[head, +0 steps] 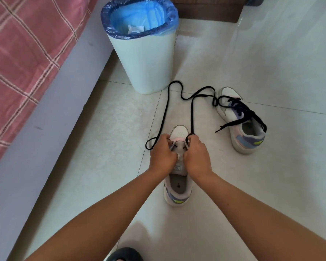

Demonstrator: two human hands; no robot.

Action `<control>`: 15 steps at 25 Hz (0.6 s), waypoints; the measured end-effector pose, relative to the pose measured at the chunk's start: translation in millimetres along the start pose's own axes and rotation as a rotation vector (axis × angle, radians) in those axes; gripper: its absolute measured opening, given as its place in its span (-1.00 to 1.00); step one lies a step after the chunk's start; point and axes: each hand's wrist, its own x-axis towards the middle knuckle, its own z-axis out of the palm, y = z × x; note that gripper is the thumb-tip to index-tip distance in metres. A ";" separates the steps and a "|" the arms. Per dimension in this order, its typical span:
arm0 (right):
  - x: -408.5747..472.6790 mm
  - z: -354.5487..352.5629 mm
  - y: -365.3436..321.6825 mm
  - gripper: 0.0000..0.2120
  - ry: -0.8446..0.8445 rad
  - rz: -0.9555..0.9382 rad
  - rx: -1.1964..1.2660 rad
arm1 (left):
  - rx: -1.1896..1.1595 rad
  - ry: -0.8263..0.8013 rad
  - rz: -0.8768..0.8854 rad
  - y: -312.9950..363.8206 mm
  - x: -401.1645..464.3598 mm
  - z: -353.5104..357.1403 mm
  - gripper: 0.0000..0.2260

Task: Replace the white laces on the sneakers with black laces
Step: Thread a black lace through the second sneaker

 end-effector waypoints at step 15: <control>16.6 -4.2 12.1 -0.88 0.214 -0.814 -0.753 | -0.191 -0.045 -0.072 -14.1 7.2 -12.2 -0.72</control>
